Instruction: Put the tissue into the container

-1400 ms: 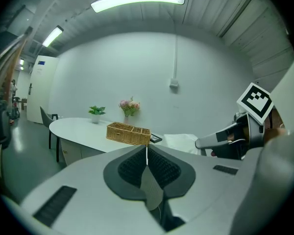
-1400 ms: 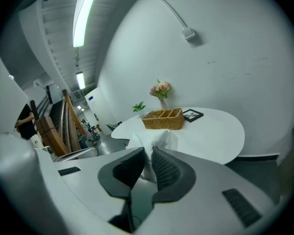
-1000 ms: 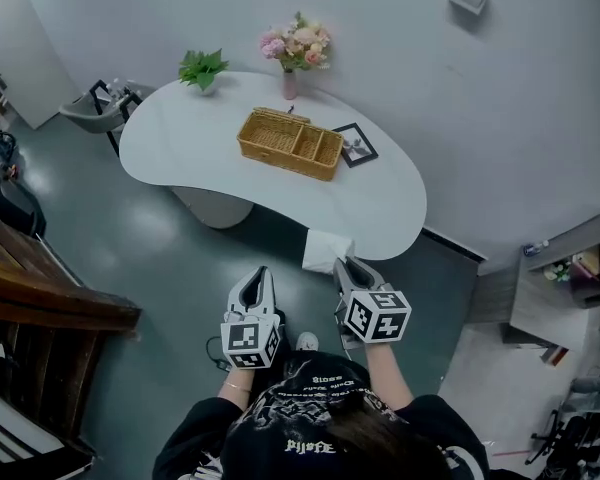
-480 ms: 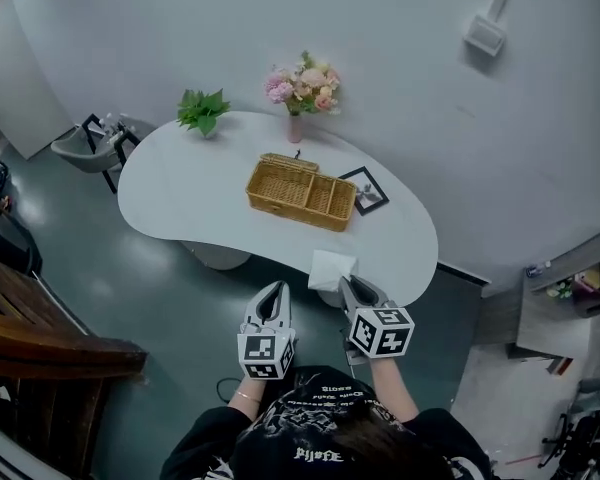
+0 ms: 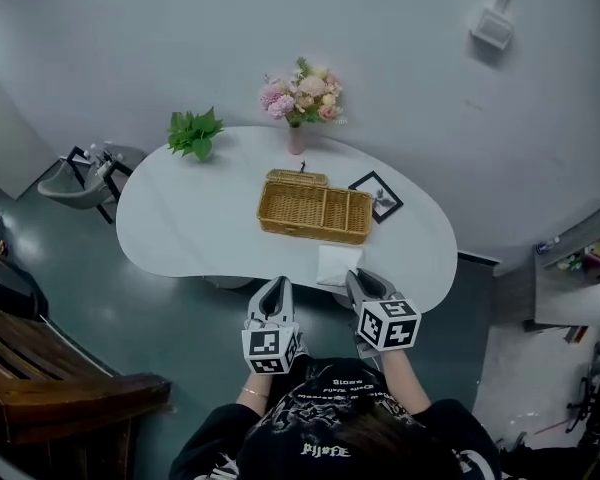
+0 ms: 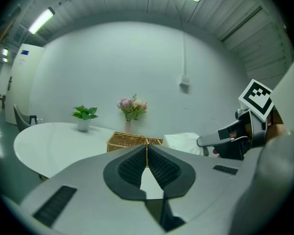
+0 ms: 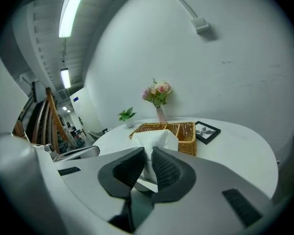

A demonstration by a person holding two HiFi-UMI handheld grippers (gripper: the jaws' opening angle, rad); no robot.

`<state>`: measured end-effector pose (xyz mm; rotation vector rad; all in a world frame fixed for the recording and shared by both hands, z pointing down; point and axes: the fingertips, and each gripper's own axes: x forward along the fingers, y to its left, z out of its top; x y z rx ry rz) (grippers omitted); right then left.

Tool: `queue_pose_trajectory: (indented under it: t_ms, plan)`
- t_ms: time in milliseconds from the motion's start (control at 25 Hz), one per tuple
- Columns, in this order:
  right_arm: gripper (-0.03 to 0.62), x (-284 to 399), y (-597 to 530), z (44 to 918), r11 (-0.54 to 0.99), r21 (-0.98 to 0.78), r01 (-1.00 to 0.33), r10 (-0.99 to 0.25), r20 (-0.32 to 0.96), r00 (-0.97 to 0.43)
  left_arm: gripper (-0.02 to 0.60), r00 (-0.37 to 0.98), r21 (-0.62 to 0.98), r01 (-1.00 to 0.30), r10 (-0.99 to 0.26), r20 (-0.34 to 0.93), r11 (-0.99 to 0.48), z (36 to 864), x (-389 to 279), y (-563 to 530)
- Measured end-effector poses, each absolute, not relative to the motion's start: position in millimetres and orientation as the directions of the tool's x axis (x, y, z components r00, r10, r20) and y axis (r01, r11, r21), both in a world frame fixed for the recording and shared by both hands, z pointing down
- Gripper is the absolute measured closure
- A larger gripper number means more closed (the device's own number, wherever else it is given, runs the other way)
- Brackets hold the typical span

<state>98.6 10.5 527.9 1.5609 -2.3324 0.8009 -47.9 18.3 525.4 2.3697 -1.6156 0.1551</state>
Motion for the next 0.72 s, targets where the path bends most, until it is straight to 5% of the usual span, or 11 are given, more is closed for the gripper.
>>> queue_pose_trajectory:
  t_ms: [720]
  plan:
    - [0.519, 76.6, -57.8, 518.2, 0.352, -0.357, -0.866, -0.757, 0.436, -0.487, 0.555, 0.31, 0.152, -0.949, -0.909, 0.279, -0.277, 529.8, -75.7, -37.3]
